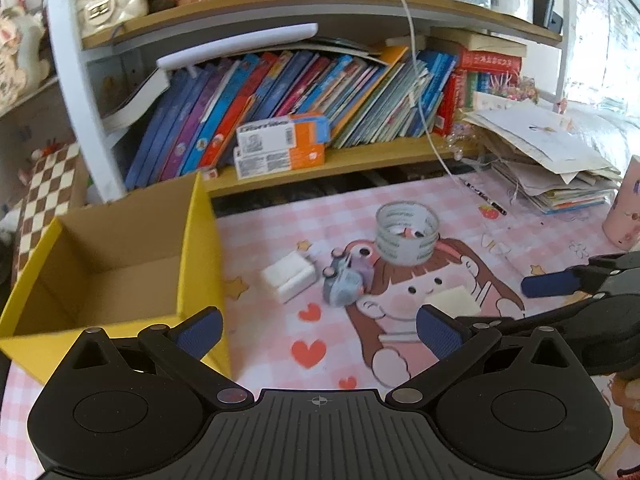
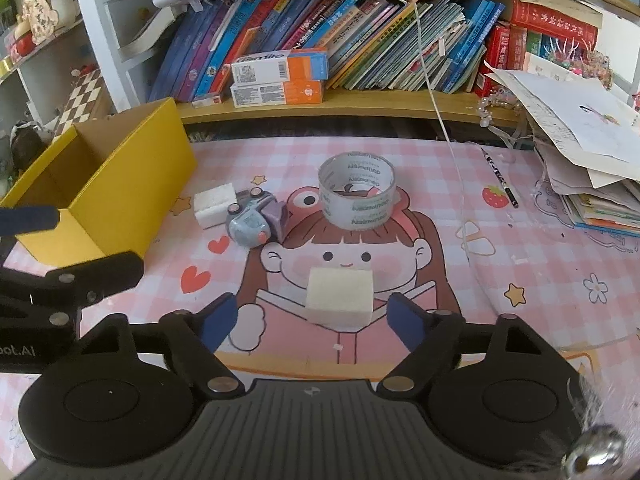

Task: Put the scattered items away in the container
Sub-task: 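Close the right tool on the foam block while the left tool nears the truck, then close the left tool on the grey-purple toy truck and lift it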

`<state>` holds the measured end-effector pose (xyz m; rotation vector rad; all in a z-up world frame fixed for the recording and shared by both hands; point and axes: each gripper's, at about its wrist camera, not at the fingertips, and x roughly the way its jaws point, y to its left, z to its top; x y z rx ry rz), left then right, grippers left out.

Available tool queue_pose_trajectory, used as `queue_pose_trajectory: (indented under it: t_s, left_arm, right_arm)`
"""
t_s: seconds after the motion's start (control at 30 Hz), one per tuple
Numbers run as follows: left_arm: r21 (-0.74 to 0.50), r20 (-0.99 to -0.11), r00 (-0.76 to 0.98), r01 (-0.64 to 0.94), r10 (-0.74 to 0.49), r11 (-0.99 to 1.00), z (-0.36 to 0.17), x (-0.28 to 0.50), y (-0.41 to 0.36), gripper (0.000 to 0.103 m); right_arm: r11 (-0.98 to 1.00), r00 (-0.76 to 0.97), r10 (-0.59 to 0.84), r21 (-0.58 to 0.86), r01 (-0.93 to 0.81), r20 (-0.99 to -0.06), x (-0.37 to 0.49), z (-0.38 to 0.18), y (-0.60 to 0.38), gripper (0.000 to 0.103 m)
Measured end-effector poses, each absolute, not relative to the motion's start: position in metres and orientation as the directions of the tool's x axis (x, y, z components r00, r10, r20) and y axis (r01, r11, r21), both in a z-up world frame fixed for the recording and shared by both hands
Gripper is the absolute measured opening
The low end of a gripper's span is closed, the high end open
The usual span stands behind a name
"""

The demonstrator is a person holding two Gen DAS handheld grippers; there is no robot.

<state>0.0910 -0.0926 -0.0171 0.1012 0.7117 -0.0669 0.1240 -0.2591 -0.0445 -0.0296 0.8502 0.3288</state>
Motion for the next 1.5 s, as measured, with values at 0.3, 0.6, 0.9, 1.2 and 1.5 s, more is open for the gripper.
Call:
queue_pose_trajectory:
  t_s: [0.3, 0.6, 0.9, 1.2, 1.5]
  left_arm:
    - [0.091, -0.658, 0.753, 0.094, -0.011, 0.991, -0.026, 0.114, -0.101, 0.103]
    - [0.05, -0.679, 0.734, 0.077, -0.023, 0.996, -0.041, 0.136, -0.09, 0.103]
    - [0.045, -0.697, 0.714, 0.134, -0.065, 0.99, -0.055, 0.156, -0.093, 0.103]
    - [0.063, -0.711, 0.698, 0.175, -0.079, 0.982, -0.074, 0.182, -0.103, 0.093]
    - [0.098, -0.734, 0.675, 0.209, -0.071, 0.973, -0.095, 0.209, -0.116, 0.087]
  right_arm:
    - [0.955, 0.615, 0.259, 0.102, -0.278, -0.745, 0.143, -0.058, -0.267, 0.078]
    - [0.948, 0.574, 0.289, 0.144, -0.285, -0.767, 0.153, -0.073, -0.267, 0.078]
    - [0.944, 0.557, 0.272, 0.106, -0.311, -0.785, 0.161, -0.088, -0.254, 0.074]
    - [0.955, 0.558, 0.21, 0.047, -0.293, -0.803, 0.176, -0.104, -0.249, 0.071]
    - [0.956, 0.527, 0.206, 0.055, -0.288, -0.825, 0.185, -0.115, -0.25, 0.058]
